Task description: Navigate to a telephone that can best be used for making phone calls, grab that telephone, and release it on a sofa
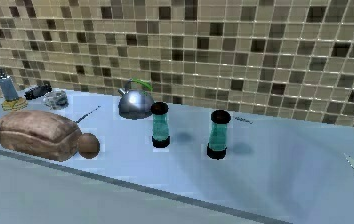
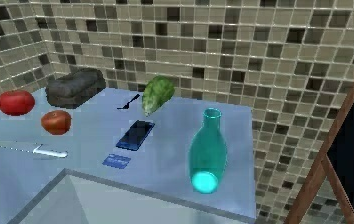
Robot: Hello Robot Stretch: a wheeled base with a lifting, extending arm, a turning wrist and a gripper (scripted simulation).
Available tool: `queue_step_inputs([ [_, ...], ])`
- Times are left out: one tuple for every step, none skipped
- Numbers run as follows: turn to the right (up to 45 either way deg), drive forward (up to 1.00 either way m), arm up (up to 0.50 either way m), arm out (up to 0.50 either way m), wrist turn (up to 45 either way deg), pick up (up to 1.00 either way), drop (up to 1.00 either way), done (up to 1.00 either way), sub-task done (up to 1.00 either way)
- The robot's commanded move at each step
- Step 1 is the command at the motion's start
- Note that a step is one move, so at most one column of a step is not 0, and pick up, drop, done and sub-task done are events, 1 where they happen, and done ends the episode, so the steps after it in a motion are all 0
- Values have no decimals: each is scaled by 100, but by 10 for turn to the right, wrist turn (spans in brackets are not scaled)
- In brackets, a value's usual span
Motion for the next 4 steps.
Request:
queue_step_inputs([
  [0,0,38,0,0,0,0,0,0],
  [0,0,0,30,0,0,0,0,0],
  [0,0,0,0,450,0,0,0,0],
  [0,0,0,0,450,0,0,0,0],
])
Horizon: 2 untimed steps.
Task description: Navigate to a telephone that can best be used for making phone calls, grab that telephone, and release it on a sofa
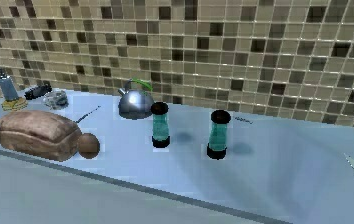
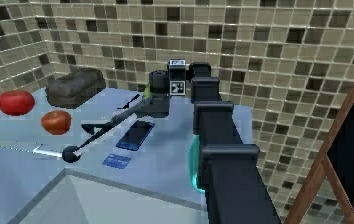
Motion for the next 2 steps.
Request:
queue_step_inputs([
  [0,0,0,0,450,0,0,0,0],
  [0,0,0,0,90,0,0,0,0],
])
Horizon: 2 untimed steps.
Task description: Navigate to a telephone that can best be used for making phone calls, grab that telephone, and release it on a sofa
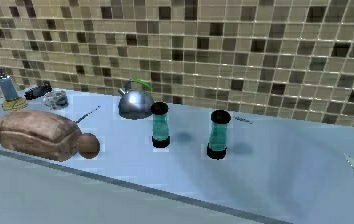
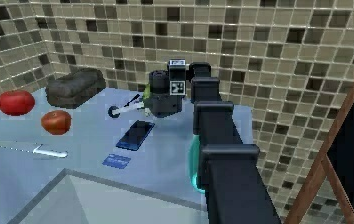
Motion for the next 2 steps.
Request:
queue_step_inputs([
  [0,0,-16,0,0,0,0,0,0],
  [0,0,0,0,0,100,0,0,0],
])
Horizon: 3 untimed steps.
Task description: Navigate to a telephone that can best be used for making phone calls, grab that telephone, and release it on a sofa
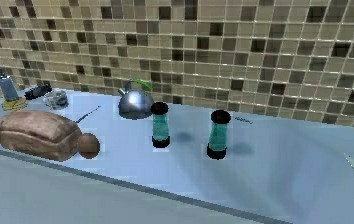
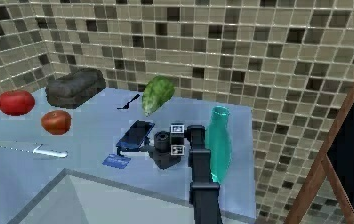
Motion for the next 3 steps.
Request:
queue_step_inputs([
  [0,0,10,0,0,0,0,0,0],
  [0,0,6,0,0,0,0,0,0],
  [0,0,0,0,-450,0,0,0,0],
])
